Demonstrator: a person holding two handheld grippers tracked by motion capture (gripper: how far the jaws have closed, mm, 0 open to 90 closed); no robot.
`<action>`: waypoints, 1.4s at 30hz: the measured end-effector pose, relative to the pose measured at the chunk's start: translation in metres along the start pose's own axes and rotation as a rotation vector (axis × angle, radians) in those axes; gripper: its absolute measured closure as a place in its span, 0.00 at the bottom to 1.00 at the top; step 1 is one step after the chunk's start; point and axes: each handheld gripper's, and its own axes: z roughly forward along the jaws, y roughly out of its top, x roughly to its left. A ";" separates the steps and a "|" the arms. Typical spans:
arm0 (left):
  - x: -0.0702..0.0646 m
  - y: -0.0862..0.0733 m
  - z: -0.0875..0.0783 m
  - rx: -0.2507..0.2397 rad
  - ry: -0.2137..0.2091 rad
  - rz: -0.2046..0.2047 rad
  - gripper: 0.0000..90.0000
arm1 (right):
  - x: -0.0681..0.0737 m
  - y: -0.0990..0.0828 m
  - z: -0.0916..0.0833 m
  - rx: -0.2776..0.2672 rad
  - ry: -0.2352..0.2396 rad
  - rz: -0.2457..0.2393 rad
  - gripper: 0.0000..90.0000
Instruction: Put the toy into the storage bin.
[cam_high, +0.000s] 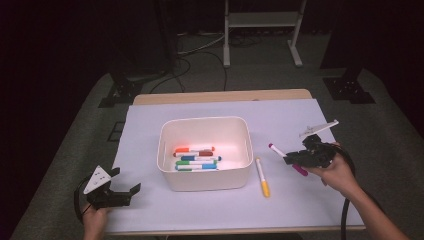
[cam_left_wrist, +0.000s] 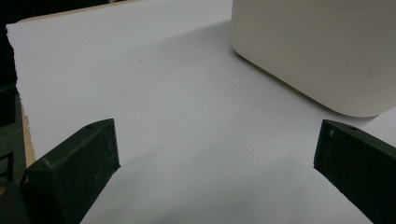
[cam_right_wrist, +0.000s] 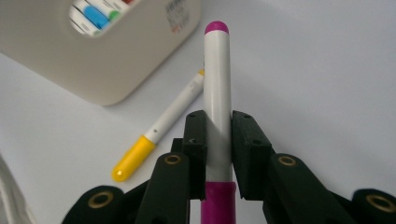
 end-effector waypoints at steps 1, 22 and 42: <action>0.000 0.000 0.000 0.000 0.000 -0.001 0.00 | 0.002 0.003 -0.004 -0.006 0.012 -0.002 0.84; 0.000 0.000 0.000 0.003 -0.004 0.000 0.00 | 0.069 0.089 -0.045 -0.053 0.109 -0.192 0.84; 0.001 0.000 0.000 -0.004 -0.010 -0.011 0.00 | 0.129 0.144 0.006 -0.008 0.251 -0.356 0.84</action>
